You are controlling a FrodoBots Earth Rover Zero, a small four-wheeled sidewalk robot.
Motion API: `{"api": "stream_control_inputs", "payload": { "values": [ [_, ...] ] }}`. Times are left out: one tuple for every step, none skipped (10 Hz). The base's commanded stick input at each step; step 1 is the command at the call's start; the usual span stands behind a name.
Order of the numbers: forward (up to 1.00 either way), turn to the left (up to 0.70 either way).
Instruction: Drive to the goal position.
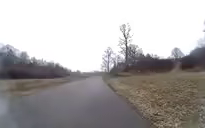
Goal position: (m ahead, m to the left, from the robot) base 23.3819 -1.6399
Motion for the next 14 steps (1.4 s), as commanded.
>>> {"api": "stream_control_inputs", "payload": {
  "values": [
    [0.70, 0.00],
    [0.70, 0.00],
    [0.70, 0.00],
    [0.70, 0.00],
    [0.70, 0.03],
    [0.70, 0.26],
    [0.70, 0.35],
    [0.70, 0.29],
    [0.70, 0.17],
    [0.70, 0.06],
    [0.70, 0.00],
    [0.70, 0.00],
    [0.70, 0.00],
    [0.70, 0.00]
  ]
}}
